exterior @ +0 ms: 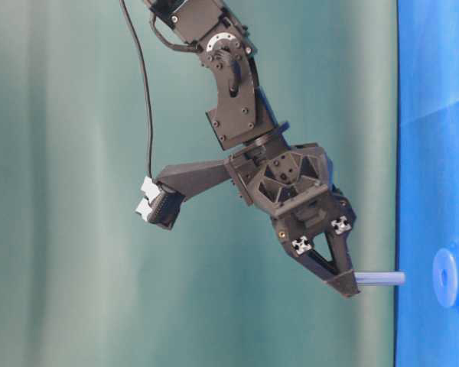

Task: Insert the shaft placed at a random location into the center hole of the small gear at another random location.
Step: 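Lower the shaft into the gear hole with the right gripper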

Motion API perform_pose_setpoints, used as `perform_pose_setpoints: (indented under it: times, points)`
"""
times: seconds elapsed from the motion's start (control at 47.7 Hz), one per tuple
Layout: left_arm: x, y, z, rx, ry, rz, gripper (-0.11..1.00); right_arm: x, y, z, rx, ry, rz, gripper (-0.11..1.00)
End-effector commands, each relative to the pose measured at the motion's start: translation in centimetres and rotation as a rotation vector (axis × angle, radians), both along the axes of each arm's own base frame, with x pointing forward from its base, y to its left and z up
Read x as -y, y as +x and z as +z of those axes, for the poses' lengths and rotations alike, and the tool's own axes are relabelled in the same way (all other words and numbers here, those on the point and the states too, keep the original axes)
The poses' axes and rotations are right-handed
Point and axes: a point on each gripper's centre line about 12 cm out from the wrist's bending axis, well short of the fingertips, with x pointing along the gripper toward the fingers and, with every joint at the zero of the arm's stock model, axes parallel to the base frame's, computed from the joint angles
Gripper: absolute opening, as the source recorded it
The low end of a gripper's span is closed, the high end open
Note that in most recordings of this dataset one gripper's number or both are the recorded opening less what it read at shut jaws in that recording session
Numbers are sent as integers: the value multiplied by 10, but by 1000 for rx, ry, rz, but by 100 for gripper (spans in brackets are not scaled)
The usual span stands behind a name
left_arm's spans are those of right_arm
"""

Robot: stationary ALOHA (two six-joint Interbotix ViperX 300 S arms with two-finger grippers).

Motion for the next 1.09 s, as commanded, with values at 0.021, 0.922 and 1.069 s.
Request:
perform_pose_setpoints:
  times: [0.021, 0.922, 1.069]
  points:
    - [0, 1, 6, 15, 3, 1, 0, 0, 1, 14, 41, -6, -1, 2]
    - [0, 1, 5, 14, 3, 1, 0, 3, 8, -49, -35, 35, -34, 2]
    - [0, 1, 5, 14, 3, 1, 0, 3, 8, -52, -43, 38, -35, 2]
